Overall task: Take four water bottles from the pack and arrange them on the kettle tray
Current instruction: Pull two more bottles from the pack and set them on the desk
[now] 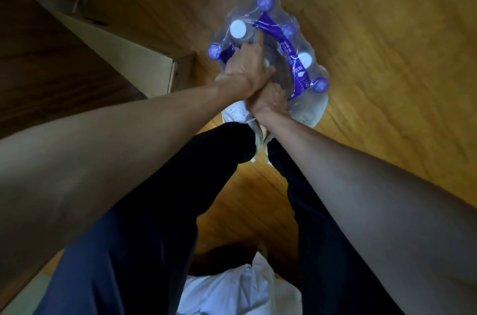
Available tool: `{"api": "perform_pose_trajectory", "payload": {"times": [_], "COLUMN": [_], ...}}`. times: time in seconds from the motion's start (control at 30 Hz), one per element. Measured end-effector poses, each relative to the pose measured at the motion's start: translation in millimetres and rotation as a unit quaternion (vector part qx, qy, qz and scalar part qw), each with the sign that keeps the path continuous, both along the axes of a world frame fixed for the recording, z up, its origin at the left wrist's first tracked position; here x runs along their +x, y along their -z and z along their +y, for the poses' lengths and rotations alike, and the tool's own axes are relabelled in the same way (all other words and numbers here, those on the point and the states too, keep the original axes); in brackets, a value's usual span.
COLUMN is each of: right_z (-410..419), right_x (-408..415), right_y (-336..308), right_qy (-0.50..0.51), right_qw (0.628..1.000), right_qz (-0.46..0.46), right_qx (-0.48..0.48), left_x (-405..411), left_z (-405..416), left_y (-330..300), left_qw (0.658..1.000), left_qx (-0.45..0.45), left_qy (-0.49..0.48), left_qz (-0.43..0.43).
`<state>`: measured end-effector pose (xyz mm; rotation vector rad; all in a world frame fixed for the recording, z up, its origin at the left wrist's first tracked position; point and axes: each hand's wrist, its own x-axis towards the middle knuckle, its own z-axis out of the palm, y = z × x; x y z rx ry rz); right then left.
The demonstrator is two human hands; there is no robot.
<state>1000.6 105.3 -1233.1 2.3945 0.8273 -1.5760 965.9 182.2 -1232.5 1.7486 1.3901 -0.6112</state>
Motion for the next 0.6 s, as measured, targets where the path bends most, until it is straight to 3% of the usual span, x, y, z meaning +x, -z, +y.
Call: {"api": "perform_pose_trajectory", "payload": {"times": [0.17, 0.3, 0.6], "right_z": [-2, 0, -6], "right_x": [11, 20, 44], "right_y": [-23, -60, -193], "right_qy": [0.06, 0.053, 0.037], "right_qw": [0.998, 0.997, 0.991], "right_qz": [-0.014, -0.049, -0.072], "right_qx": [0.022, 0.04, 0.104], "left_x": [-5, -16, -18], "left_z": [9, 14, 1], "left_y": [-16, -44, -187], "left_qw": [0.999, 1.0, 0.998], "left_qx": [0.004, -0.007, 0.008], "left_qy": [-0.037, 0.002, -0.036], "left_qz": [-0.025, -0.001, 0.048]}}
